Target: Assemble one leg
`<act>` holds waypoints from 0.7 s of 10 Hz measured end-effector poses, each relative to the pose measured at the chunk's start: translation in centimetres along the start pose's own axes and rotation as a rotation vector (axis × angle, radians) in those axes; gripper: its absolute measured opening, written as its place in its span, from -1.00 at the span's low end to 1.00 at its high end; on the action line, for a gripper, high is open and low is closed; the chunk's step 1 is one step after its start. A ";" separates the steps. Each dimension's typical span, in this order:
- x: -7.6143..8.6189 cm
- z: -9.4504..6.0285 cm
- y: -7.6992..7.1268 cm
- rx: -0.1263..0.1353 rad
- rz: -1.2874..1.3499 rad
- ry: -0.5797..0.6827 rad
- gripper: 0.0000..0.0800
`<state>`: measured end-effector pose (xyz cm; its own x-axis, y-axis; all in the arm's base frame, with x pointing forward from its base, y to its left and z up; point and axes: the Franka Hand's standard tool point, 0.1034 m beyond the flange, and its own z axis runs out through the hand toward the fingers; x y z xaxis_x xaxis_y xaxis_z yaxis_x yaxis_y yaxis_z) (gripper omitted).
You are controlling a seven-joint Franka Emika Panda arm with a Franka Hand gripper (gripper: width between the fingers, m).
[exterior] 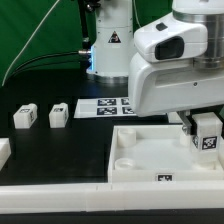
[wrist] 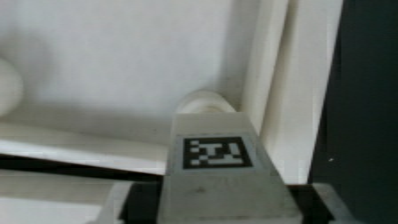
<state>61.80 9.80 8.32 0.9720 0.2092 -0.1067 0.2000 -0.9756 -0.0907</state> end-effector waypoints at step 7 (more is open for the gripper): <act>0.2 0.0 0.0 0.019 0.434 0.014 -0.27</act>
Offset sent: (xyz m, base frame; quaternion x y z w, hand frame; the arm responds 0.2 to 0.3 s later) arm 0.0000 0.0000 0.0000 0.0000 0.0000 0.0000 1.0000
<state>61.98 9.85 8.30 0.9672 -0.2209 -0.1258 -0.2295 -0.9715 -0.0587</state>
